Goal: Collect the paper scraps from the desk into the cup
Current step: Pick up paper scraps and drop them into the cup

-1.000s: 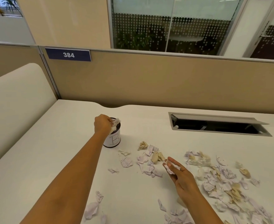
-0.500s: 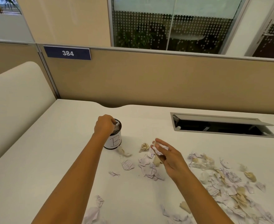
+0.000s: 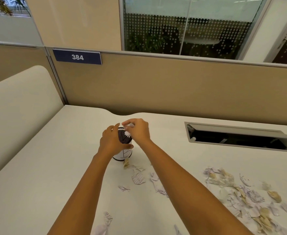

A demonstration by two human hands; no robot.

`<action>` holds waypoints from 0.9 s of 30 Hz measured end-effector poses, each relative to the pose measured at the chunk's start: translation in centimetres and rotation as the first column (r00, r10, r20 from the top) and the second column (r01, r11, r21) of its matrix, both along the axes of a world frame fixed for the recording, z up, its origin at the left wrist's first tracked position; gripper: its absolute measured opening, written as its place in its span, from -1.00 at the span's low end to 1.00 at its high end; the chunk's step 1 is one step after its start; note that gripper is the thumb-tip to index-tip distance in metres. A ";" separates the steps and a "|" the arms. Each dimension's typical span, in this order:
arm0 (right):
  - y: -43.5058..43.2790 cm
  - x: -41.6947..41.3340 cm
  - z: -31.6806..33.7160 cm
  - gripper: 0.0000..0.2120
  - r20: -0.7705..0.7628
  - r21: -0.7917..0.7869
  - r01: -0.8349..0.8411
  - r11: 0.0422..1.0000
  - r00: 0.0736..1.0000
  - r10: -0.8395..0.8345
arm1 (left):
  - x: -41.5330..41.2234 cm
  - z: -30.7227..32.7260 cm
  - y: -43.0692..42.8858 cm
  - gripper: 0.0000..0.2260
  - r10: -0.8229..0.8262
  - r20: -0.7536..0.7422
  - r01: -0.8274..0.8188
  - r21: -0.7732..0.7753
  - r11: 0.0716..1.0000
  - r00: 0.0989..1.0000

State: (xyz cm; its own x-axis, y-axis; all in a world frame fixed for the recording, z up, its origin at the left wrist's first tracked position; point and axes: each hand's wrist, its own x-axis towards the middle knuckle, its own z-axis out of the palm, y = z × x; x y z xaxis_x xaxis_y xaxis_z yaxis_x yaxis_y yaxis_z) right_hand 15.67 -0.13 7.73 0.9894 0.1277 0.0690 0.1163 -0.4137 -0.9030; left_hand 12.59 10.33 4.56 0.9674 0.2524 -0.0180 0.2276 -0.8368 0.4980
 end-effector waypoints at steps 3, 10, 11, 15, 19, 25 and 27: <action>1.6 0.5 -1.2 -0.78 0.021 -0.293 -0.124 0.948 0.990 0.136 | 0.1 -1.0 0.1 -0.10 0.004 0.047 -0.003 -0.028 1.000 0.999; 2.6 0.3 -1.2 -0.73 0.096 -0.642 -0.202 0.739 0.936 0.339 | 0.1 -1.6 0.2 -0.33 0.064 0.133 -0.057 -0.059 0.997 0.989; 2.4 0.3 -0.9 -0.73 0.116 -0.641 -0.185 0.744 0.936 0.333 | 0.1 -1.6 0.2 -0.30 0.060 0.135 -0.050 -0.074 0.996 0.989; 0.2 0.3 0.5 -0.82 0.175 -0.356 -0.064 0.932 0.976 0.133 | -0.5 -1.0 0.1 -0.12 0.034 0.100 -0.030 -0.045 0.999 0.994; -4.5 -0.4 -0.3 -0.83 0.166 -0.219 0.083 0.972 0.985 -0.047 | -2.3 -0.4 -1.1 -0.28 0.007 0.301 0.006 -0.042 0.999 0.954; -11.1 -3.1 -5.3 -0.69 0.012 -0.509 0.030 0.860 1.000 -0.028 | -6.7 -3.1 -5.4 -0.67 -0.090 0.433 0.151 -0.108 0.983 0.897; -12.4 -4.1 -6.9 -0.61 -0.038 -0.602 -0.030 0.798 0.999 0.010 | -7.6 -4.8 -6.3 -0.70 -0.132 0.430 0.172 -0.053 0.984 0.893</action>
State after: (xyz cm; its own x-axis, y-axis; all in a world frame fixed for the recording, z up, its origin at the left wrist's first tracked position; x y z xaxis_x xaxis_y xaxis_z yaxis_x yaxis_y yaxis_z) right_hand 11.53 -12.52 0.81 0.9865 0.1529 -0.0593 0.1067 -0.8730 -0.4759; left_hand 4.95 4.04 -0.20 0.9146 0.1179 0.3868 -0.1478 -0.7928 0.5913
